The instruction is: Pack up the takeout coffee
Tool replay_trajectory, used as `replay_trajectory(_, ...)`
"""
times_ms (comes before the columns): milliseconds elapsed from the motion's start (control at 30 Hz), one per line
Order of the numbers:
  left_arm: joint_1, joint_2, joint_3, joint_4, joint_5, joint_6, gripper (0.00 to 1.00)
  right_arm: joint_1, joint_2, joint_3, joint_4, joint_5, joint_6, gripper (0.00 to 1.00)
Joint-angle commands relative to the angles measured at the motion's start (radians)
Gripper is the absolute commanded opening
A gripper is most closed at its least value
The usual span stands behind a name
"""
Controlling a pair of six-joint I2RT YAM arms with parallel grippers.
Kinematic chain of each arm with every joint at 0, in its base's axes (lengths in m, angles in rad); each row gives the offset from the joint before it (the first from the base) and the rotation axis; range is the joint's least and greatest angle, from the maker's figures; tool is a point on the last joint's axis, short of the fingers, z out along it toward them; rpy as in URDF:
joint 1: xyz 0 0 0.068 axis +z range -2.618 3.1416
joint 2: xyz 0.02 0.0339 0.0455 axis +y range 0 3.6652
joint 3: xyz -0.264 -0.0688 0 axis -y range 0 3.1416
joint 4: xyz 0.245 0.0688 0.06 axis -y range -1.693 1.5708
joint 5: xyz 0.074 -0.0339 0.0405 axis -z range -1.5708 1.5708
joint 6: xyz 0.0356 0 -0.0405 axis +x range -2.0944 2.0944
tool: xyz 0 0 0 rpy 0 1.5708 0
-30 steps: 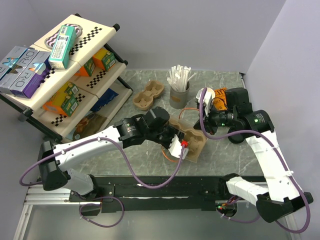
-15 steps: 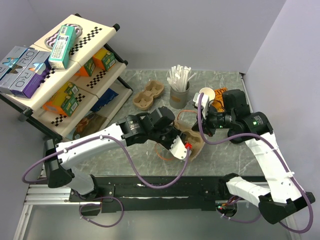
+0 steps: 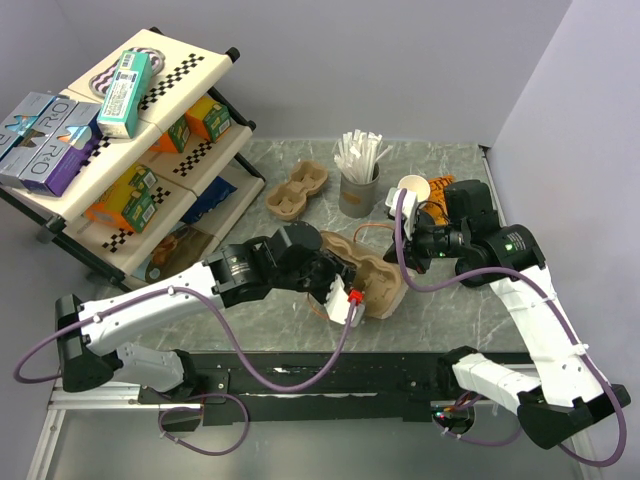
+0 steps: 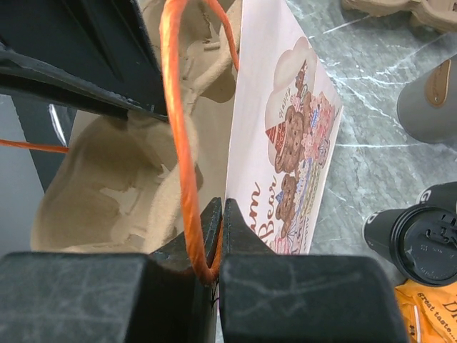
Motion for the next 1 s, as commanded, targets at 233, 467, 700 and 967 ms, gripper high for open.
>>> replay_trajectory(233, 0.033, -0.005, 0.031, 0.080, 0.057, -0.038, 0.01, 0.008, -0.029, -0.010, -0.042, -0.015, -0.042, 0.00)
replay_trajectory(467, 0.067, -0.005, 0.023, 0.056, 0.064, -0.105, 0.01, 0.007, -0.023, 0.013, -0.085, -0.004, -0.065, 0.06)
replay_trajectory(700, 0.067, 0.009, 0.011, 0.036, 0.079, -0.106, 0.01, 0.008, -0.031, 0.036, -0.165, 0.019, -0.065, 0.41)
replay_trajectory(967, 0.072, 0.003, 0.006, 0.055, 0.111, -0.124, 0.01, 0.008, -0.032, 0.029, -0.245, 0.039, -0.072, 0.62)
